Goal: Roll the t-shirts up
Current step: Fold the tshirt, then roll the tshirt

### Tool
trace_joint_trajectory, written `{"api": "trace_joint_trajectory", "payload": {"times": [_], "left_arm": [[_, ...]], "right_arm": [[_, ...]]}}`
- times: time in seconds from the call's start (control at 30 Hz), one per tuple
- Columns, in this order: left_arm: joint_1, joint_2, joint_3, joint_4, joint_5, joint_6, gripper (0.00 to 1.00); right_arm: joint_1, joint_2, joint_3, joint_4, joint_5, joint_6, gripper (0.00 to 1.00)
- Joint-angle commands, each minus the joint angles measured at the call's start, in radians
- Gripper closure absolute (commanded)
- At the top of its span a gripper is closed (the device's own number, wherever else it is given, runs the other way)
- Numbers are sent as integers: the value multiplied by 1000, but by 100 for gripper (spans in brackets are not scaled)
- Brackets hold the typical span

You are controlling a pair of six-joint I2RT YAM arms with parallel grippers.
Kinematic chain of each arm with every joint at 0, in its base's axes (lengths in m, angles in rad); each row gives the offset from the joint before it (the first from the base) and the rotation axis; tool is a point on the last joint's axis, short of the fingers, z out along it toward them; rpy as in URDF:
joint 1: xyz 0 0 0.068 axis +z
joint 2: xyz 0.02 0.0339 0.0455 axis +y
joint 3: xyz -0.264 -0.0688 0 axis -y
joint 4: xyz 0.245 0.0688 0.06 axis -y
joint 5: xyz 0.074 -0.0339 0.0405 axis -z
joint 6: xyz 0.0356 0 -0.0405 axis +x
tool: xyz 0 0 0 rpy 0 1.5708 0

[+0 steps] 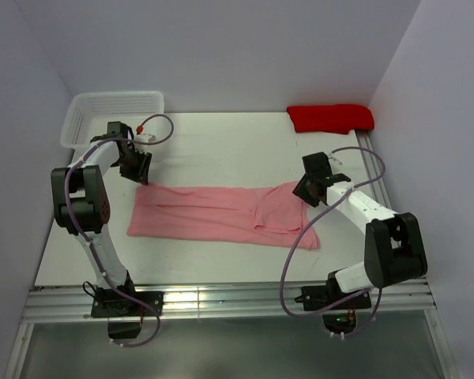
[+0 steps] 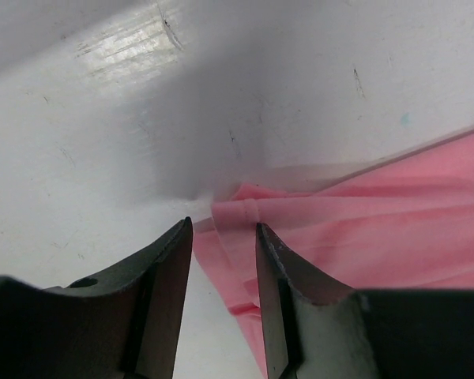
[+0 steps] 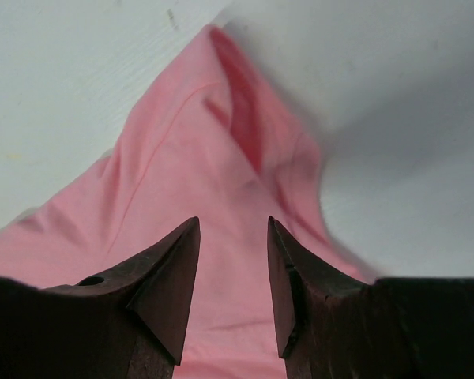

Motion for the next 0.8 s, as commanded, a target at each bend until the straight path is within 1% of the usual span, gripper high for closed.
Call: {"api": "trace_joint_trajectory", "payload": {"times": [0.0,0.2,0.43,0.5,0.53,0.57,0.63,0.67,0.7,0.73,0.77], "left_arm": [[-2,16,55,10,5,-23,57],[-4,30,69,4,21,-26,55],[-7,47,84,-10,27,-31,56],[-7,52,87,-14,25,-32,57],[-7,52,89,-14,28,-32,59],[-7,53,89,-14,31,-34,61],[-8,55,90,-19,36,-32,64],[-8,55,90,-20,39,-34,67],[-8,58,92,-22,39,-34,68],[-8,59,93,-25,39,-34,75],[-10,58,93,-25,39,-34,79]], "right_arm": [[-49,31,48,45,12,-34,52],[-76,139,130,51,10,-73,51],[-84,228,165,90,-17,-83,51],[-86,245,170,96,-20,-85,55],[-87,248,168,99,-20,-85,57],[-87,252,166,100,-20,-85,63],[-92,254,166,105,-22,-87,67],[-95,255,166,105,-19,-85,71],[-98,254,166,103,-19,-87,74],[-101,254,165,102,-17,-90,76],[-104,249,165,102,-14,-91,81]]}}
